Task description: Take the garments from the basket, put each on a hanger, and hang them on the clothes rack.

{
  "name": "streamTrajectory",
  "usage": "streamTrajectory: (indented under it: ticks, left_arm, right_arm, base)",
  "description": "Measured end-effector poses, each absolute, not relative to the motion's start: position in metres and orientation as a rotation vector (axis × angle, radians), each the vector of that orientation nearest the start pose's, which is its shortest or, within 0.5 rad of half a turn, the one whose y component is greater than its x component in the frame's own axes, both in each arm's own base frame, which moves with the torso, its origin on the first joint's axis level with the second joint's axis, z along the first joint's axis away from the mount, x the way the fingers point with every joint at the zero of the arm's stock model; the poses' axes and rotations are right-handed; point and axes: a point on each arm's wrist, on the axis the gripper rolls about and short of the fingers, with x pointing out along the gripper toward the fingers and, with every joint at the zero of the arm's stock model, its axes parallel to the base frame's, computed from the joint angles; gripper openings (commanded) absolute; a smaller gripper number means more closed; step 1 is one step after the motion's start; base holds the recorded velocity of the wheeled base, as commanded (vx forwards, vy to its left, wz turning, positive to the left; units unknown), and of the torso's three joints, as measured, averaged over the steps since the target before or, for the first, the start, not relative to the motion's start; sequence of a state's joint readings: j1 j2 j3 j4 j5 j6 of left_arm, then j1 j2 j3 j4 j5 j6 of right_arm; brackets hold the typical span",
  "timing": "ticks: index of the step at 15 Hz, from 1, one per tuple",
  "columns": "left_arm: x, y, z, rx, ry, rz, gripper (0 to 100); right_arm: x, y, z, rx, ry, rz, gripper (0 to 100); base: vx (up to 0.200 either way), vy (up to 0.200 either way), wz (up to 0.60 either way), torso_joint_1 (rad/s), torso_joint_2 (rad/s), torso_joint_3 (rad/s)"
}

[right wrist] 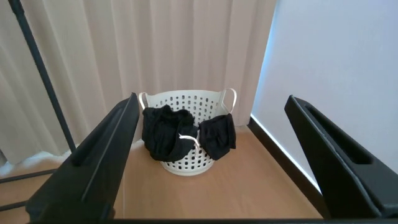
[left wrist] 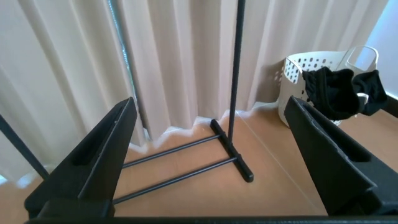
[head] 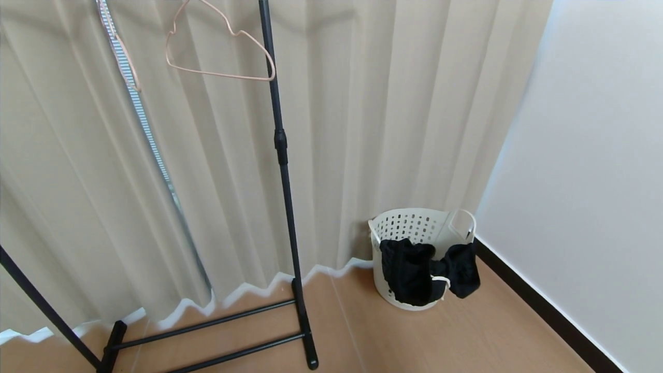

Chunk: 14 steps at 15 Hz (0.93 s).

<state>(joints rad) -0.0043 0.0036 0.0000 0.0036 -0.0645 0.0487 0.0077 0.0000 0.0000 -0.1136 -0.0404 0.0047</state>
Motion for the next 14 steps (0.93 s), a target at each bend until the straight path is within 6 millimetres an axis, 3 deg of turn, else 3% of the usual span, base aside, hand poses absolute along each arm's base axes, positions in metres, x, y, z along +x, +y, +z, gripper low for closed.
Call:
streamTrajectory:
  ticks: [4,9,14]
  left_arm:
    - [-0.0226,-0.0014,0.0753,0.049,0.005,-0.069,100]
    - [-0.0226,-0.0013,0.0752,0.048,0.006,-0.070,100]
    - [-0.0226,-0.0011,0.0751,0.041,0.007,-0.062,100]
  right_arm:
    - [-0.0235,-0.0011,0.0870,0.007,-0.113,-0.030,100]
    - [-0.0235,-0.0010,0.0871,0.007,-0.114,-0.034,100]
    - [-0.0235,-0.0011,0.0870,0.007,-0.113,-0.032,100]
  base:
    - [0.200,0.000,0.00,0.005,0.00,0.001]
    - [0.000,-0.200,0.00,0.001,0.01,-0.001]
    - [0.000,0.000,0.00,0.000,0.00,0.000]
